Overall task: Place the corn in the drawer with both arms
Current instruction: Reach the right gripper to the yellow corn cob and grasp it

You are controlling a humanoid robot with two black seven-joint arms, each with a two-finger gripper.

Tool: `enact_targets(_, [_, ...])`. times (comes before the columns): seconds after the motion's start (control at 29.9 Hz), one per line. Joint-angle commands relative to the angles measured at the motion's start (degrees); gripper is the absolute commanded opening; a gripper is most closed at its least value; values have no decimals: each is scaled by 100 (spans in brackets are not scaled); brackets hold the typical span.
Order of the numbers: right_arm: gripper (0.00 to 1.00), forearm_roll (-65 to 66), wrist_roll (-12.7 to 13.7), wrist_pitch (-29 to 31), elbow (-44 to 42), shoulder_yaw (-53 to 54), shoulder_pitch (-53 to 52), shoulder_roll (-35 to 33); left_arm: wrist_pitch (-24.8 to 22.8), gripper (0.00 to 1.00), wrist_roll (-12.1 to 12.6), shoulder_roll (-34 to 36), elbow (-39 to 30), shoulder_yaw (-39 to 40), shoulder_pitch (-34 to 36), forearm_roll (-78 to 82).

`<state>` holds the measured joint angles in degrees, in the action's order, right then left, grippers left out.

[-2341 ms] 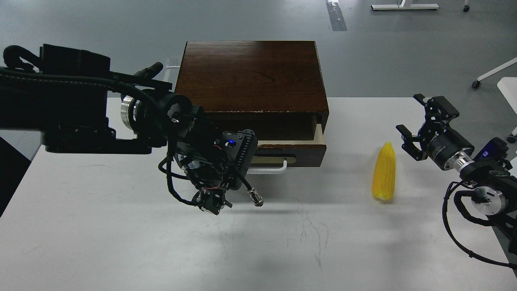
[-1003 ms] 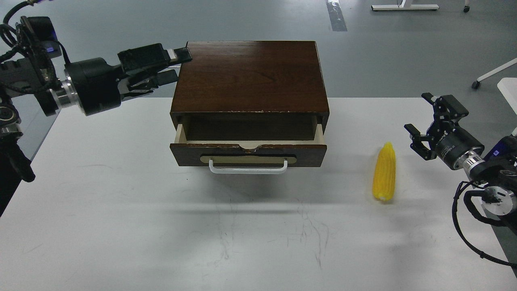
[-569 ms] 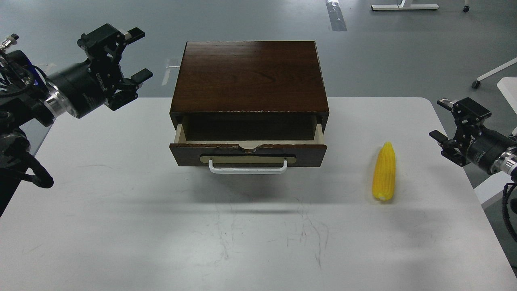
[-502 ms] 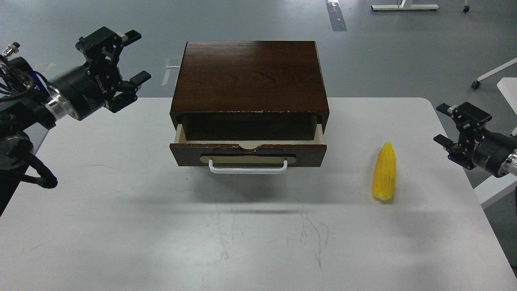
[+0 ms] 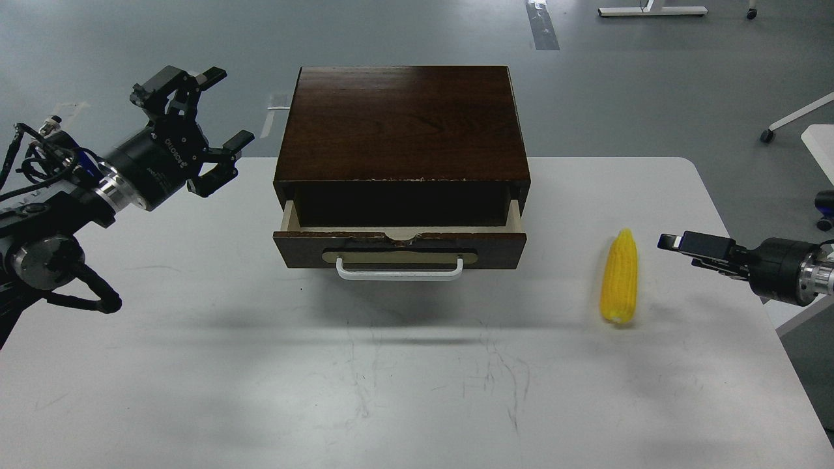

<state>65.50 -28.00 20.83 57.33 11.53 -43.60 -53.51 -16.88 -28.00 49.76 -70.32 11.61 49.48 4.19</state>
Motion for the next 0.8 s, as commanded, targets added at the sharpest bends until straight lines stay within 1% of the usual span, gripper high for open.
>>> enact_targets(0.0, [100,-2,0,-17,-213,-589,-368,314,-8,98,0,-1,1,8,0,21])
enact_targets(0.13, [99,-20,5,-26,-521,-792,-553,841,0,98,0,-1,1,17,0,21])
enact_targets(0.17, [99,-20,58,-26,-565,-810,-553,912,0,98,0,-1,1,17,0,29])
enact_targets(0.23, [99,-20,163,-17,-670,-827,-544,956,9,98,0,-10,1,17,0,21])
enact_targets(0.33, [99,-28,242,9,-794,-871,-544,1035,9,98,0,-10,10,35,0,30])
enact_targets(0.67, [99,-28,269,27,-820,-1056,-544,1123,0,98,0,-1,45,52,0,30])
enact_targets(0.77, [98,-28,287,9,-926,-1056,-544,1264,0,98,0,8,54,61,0,30])
